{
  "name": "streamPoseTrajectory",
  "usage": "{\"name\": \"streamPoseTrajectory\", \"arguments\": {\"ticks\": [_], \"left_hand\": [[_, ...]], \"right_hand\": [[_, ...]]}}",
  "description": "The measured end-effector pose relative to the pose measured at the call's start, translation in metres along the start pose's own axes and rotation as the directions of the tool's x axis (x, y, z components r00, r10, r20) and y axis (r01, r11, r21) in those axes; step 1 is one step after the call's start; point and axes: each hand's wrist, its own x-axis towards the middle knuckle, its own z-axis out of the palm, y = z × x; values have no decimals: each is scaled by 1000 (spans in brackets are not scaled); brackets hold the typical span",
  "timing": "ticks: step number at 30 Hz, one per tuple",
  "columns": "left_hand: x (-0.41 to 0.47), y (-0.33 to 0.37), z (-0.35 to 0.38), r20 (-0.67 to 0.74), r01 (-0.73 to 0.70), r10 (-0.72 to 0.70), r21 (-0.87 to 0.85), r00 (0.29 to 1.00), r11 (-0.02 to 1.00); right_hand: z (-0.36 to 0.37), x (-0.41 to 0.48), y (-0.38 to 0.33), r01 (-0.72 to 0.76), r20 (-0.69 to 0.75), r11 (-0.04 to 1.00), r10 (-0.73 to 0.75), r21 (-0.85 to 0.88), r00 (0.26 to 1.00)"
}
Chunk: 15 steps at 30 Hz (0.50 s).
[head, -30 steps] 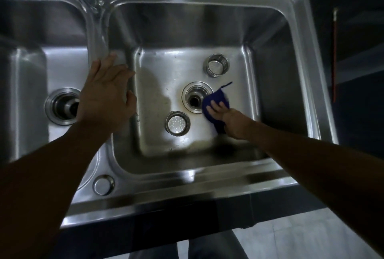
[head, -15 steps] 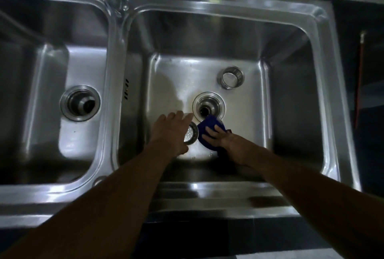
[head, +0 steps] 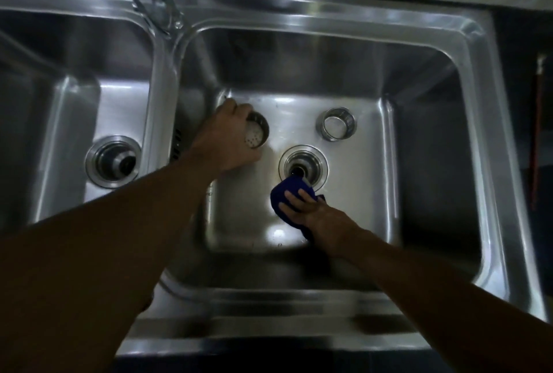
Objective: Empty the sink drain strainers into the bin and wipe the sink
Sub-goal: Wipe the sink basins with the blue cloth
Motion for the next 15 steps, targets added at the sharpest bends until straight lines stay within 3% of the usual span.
{"name": "streamPoseTrajectory", "arguments": {"ticks": [9, 15], "left_hand": [[49, -3, 12, -3, 74, -74, -8, 997, 997], [43, -5, 8, 87, 115, -110, -60, 990, 992]], "right_hand": [[1, 30, -23, -49, -218, 989, 17, -139, 976], [-3, 32, -20, -21, -209, 995, -1, -99, 978]]}}
